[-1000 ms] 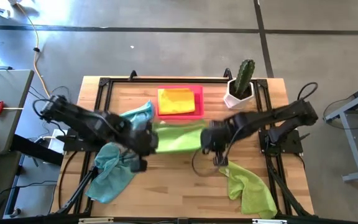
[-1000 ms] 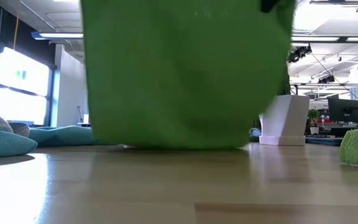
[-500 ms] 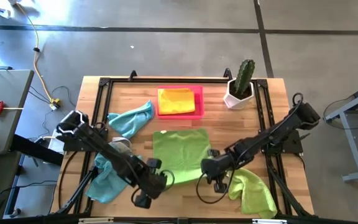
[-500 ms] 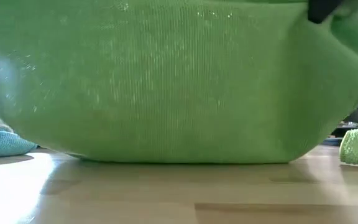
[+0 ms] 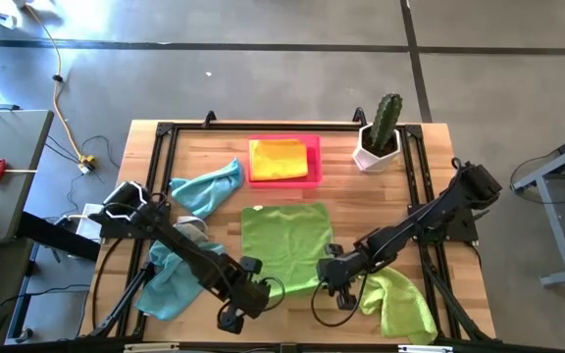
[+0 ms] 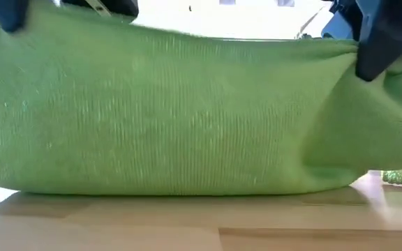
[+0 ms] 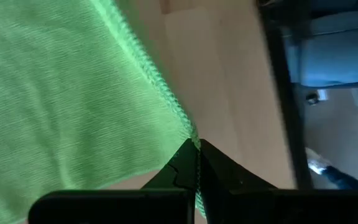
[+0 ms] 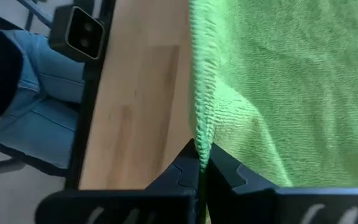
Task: Fold microfiber towels
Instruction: Fold the green microfiber cloth
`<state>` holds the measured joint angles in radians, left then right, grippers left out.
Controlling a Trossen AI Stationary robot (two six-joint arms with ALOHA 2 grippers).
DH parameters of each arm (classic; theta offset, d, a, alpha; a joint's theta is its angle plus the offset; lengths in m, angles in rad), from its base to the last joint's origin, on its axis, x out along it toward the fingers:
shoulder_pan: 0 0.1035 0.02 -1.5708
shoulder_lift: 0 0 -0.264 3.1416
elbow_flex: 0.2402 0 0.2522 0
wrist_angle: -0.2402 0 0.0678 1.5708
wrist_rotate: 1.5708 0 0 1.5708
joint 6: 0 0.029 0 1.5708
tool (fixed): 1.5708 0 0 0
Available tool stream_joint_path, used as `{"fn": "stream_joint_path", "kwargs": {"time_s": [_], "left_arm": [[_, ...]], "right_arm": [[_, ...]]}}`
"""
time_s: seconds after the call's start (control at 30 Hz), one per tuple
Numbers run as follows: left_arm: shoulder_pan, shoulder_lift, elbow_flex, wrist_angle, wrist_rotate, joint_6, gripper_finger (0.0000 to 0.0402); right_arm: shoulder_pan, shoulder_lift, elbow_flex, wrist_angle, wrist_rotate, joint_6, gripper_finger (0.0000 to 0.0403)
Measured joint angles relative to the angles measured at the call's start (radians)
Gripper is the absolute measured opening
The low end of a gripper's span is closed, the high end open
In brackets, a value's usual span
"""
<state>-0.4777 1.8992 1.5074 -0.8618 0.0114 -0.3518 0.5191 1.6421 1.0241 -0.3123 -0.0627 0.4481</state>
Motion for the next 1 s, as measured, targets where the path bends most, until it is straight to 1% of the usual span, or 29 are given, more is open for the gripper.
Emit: {"fn": "stream_joint_path", "kwargs": {"time_s": [0.17,0.33,0.53,0.6,0.7,0.8,1.0], "left_arm": [[0.039,0.002,0.000,-0.094,-0.101,0.032,0.0000],[0.106,0.002,-0.003,-0.191,-0.195,0.048,0.0000],[0.193,0.001,-0.078,-0.184,-0.218,0.101,0.0000],[0.223,0.001,-0.111,-0.178,-0.245,0.101,0.0000],[0.265,0.001,-0.146,-0.173,-0.314,0.101,0.0000],[0.303,0.001,-0.154,-0.174,-0.366,0.114,0.0000],[0.361,0.001,-0.154,-0.170,-0.388,0.176,0.0000]], "right_arm": [[-0.019,0.000,0.000,-0.037,0.034,-0.035,0.0000],[-0.080,0.000,0.000,-0.123,0.038,-0.082,0.0000],[-0.193,0.000,0.001,-0.226,0.094,-0.199,0.0000],[-0.236,0.000,0.001,-0.243,0.106,-0.248,0.0000],[-0.294,0.000,0.001,-0.257,0.119,-0.320,0.0000],[-0.347,0.000,0.001,-0.266,0.119,-0.378,0.0000],[-0.433,0.000,0.001,-0.266,0.119,-0.457,0.0000]]}}
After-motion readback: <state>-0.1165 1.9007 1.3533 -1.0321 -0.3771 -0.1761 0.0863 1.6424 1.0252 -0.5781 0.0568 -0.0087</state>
